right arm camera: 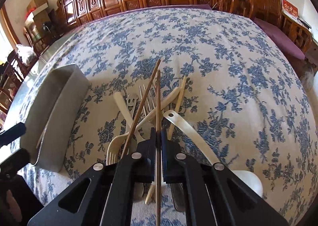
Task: Organize utensils
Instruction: 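Grasp a wooden chopstick with the right tool while the left grasps another chopstick, then lower the left chopstick into the tray and open while the right holds its chopstick, then lower the chopstick in the right tool into the tray and open it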
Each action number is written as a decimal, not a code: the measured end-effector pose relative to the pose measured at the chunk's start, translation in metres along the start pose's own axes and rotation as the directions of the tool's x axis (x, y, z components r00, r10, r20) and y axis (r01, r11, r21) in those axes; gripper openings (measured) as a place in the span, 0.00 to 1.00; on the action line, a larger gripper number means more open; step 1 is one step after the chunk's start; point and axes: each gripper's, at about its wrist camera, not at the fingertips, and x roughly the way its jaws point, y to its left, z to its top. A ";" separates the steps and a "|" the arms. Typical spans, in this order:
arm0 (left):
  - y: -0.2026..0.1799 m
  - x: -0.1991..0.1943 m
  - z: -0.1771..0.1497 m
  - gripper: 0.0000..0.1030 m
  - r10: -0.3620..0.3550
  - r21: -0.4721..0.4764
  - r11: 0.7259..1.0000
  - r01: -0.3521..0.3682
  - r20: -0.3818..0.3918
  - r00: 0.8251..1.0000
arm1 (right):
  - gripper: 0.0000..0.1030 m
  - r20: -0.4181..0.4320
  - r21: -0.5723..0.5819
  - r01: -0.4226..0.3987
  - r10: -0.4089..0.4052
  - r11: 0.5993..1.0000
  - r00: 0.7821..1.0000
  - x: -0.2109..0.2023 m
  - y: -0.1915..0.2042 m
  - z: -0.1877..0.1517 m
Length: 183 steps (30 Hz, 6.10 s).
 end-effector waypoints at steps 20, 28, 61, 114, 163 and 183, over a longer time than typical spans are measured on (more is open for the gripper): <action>-0.088 0.021 0.008 0.27 -0.021 0.156 0.987 0.030 -0.061 0.998 | 0.06 0.108 0.013 -0.021 0.019 1.000 0.994 -0.095 -0.073 -0.051; -0.099 0.067 0.029 0.26 0.033 0.187 0.982 -0.008 -0.128 0.991 | 0.06 0.118 0.015 -0.028 0.026 1.000 0.993 -0.099 -0.087 -0.048; -0.083 0.078 0.049 0.04 0.020 0.087 0.996 -0.004 -0.183 0.983 | 0.06 0.136 0.058 -0.103 0.095 0.993 0.986 -0.109 -0.094 -0.042; 0.080 0.035 0.024 0.04 0.121 -0.033 0.991 -0.129 -0.175 0.977 | 0.06 0.114 -0.083 -0.153 0.162 0.985 0.980 -0.110 -0.010 -0.026; 0.149 -0.081 0.016 0.05 0.203 -0.112 0.972 -0.205 -0.026 0.979 | 0.06 -0.167 -0.121 -0.293 0.272 0.948 0.948 0.052 0.192 0.042; 0.116 -0.084 0.035 0.05 0.188 -0.074 0.979 -0.188 -0.004 0.982 | 0.09 0.024 -0.227 -0.269 0.281 0.936 0.959 -0.041 0.132 0.035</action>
